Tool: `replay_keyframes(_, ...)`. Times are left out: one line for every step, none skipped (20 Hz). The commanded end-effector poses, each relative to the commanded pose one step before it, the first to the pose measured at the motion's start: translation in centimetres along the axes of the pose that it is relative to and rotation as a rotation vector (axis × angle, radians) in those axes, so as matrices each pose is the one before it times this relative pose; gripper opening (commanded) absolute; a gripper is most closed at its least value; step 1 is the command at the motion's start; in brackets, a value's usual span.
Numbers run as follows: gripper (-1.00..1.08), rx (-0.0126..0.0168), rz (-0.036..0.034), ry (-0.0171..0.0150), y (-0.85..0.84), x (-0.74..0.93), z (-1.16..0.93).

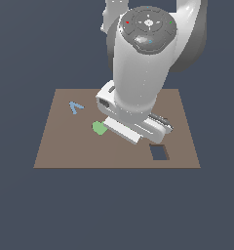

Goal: Insert a designated object into the corresponding slot on a board.

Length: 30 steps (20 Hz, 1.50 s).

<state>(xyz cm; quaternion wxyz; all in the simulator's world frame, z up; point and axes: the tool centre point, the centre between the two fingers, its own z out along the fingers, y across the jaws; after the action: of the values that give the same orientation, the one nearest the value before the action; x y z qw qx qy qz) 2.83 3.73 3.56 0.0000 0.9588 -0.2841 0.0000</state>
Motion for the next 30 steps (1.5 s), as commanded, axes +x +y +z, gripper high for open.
replay_keyframes(1.00, -0.00002, -0.00001, -0.00002, 0.020, -0.002, 0.519)
replay_keyframes(1.00, 0.00000, 0.00000, 0.00000, 0.001, 0.000, 0.040)
replay_keyframes(-1.00, 0.00000, 0.00000, 0.00000, 0.000, 0.000, 0.000)
replay_keyframes(-1.00, 0.00000, 0.00000, 0.00000, 0.000, 0.000, 0.000)
replay_keyframes(-1.00, 0.00000, 0.00000, 0.00000, 0.000, 0.000, 0.000)
replay_keyframes(-1.00, 0.00000, 0.00000, 0.00000, 0.000, 0.000, 0.000)
replay_keyframes(-1.00, 0.00000, 0.00000, 0.00000, 0.000, 0.000, 0.000)
replay_keyframes(-1.00, 0.00000, 0.00000, 0.00000, 0.000, 0.000, 0.000)
replay_keyframes(-1.00, 0.00000, 0.00000, 0.00000, 0.000, 0.000, 0.000)
replay_keyframes(-1.00, 0.00000, 0.00000, 0.00000, 0.000, 0.000, 0.000)
replay_keyframes(-1.00, 0.00000, 0.00000, 0.00000, 0.000, 0.000, 0.000)
replay_keyframes(-1.00, 0.00000, 0.00000, 0.00000, 0.000, 0.000, 0.000)
replay_keyframes(-1.00, 0.00000, 0.00000, 0.00000, 0.000, -0.003, -0.003)
replay_keyframes(-1.00, 0.00000, 0.00000, 0.00000, -0.002, 0.004, -0.063)
replay_keyframes(-1.00, 0.00000, 0.00000, 0.00000, -0.007, 0.013, -0.188)
replay_keyframes(-1.00, 0.00000, 0.00000, 0.00000, -0.006, 0.012, -0.188)
replay_keyframes(-1.00, 0.00000, 0.00000, 0.00000, -0.002, 0.004, -0.063)
replay_keyframes(-1.00, -0.00048, -0.00041, -0.00074, 0.001, -0.048, 0.206)
replay_keyframes(-1.00, 0.00002, -0.00069, 0.00003, 0.002, 0.007, -0.002)
replay_keyframes(-1.00, 0.00000, -0.00263, 0.00001, -0.023, -0.002, -0.001)
replay_keyframes(-1.00, 0.00000, -0.00414, 0.00001, -0.026, 0.006, -0.002)
replay_keyframes(-1.00, 0.00000, -0.00580, 0.00001, -0.036, 0.009, -0.002)
replay_keyframes(-1.00, 0.00000, -0.00749, 0.00001, -0.048, 0.011, -0.003)
replay_keyframes(-1.00, 0.00000, -0.00913, 0.00002, -0.057, 0.014, -0.004)
replay_keyframes(-1.00, 0.00000, -0.01081, 0.00002, -0.068, 0.016, -0.004)
replay_keyframes(-1.00, 0.00000, -0.01247, 0.00002, -0.078, 0.018, -0.005)
replay_keyframes(-1.00, 0.00000, -0.01414, 0.00003, -0.089, 0.020, -0.006)
replay_keyframes(-1.00, 0.00000, -0.01581, 0.00003, -0.099, 0.023, -0.006)
replay_keyframes(-1.00, 0.00000, -0.01750, 0.00003, -0.111, 0.025, -0.007)
replay_keyframes(-1.00, 0.00000, -0.01917, 0.00004, -0.121, 0.027, -0.008)
